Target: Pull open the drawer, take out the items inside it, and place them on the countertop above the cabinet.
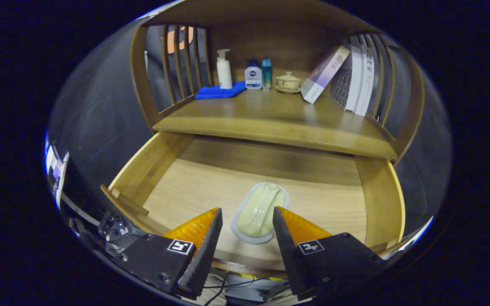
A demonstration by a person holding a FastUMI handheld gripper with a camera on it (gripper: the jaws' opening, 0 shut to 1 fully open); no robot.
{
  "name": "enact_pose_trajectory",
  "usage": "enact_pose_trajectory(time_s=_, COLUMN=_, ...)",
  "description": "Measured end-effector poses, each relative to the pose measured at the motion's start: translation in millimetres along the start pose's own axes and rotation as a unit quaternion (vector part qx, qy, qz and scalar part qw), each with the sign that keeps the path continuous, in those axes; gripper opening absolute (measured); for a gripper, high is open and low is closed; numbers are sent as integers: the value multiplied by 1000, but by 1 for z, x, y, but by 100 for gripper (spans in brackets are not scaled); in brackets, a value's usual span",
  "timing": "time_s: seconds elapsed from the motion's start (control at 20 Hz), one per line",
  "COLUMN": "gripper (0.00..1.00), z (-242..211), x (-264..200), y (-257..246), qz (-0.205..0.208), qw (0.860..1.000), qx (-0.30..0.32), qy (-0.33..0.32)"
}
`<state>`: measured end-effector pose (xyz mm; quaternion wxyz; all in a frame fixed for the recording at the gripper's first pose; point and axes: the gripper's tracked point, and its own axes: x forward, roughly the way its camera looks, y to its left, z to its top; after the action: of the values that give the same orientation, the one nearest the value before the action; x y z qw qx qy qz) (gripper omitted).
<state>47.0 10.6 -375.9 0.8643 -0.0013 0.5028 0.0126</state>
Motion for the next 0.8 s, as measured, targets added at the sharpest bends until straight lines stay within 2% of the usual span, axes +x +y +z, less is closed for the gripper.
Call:
enact_pose_trajectory(time_s=0.4, gripper=75, z=3, x=41, y=-15, qz=-23, qw=996, qx=0, qy=90)
enact_pose_trajectory(time_s=0.6, gripper=75, z=-9, x=54, y=-15, qz=-16, qw=991, qx=23, qy=134)
enact_pose_trajectory(time_s=0.8, gripper=67, z=-10, x=58, y=-17, qz=-22, qw=988, qx=20, qy=152)
